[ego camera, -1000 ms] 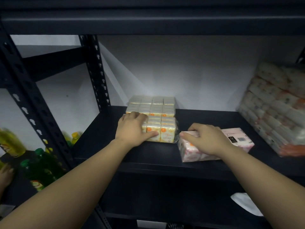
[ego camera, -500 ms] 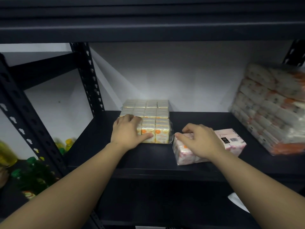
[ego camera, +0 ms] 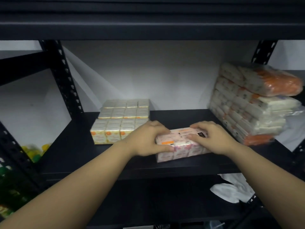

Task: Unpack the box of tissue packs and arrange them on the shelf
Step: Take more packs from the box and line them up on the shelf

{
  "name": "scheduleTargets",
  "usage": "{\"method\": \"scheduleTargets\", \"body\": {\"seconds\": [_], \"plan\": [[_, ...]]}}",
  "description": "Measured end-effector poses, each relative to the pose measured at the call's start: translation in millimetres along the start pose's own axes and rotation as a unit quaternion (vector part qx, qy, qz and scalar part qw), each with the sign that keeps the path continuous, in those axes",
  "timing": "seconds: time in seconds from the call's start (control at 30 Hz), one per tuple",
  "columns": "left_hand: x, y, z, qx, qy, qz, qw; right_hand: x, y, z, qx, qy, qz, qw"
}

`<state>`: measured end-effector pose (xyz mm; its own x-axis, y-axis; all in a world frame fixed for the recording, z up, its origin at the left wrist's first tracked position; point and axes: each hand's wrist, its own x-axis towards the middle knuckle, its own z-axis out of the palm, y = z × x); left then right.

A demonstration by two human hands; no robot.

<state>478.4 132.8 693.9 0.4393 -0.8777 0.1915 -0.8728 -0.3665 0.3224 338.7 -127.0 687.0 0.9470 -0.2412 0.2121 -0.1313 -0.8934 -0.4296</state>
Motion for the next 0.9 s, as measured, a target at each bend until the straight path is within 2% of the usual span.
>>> {"method": "scheduleTargets", "body": {"seconds": [0.07, 0.2, 0.37, 0.67, 0.83, 0.9], "plan": [[8, 6, 6, 0.014, -0.03, -0.001, 0.999, -9, 10, 1, 0.004, 0.01, -0.002, 1.0], [22, 15, 8, 0.035, -0.042, 0.002, 0.999, -23, 19, 3, -0.025, 0.04, 0.004, 0.999], [33, 15, 10, 0.028, -0.06, -0.004, 0.998, -24, 18, -4, -0.084, 0.018, 0.013, 0.996], [28, 17, 15, 0.001, -0.048, -0.007, 0.999, -22, 23, -10, -0.034, 0.017, 0.015, 0.999], [26, 22, 20, -0.018, 0.049, -0.04, 0.998, -25, 18, -9, -0.018, 0.048, 0.046, 0.998], [29, 26, 22, -0.065, 0.095, -0.064, 0.991, -28, 16, -7, 0.008, 0.077, 0.062, 0.995]]}}
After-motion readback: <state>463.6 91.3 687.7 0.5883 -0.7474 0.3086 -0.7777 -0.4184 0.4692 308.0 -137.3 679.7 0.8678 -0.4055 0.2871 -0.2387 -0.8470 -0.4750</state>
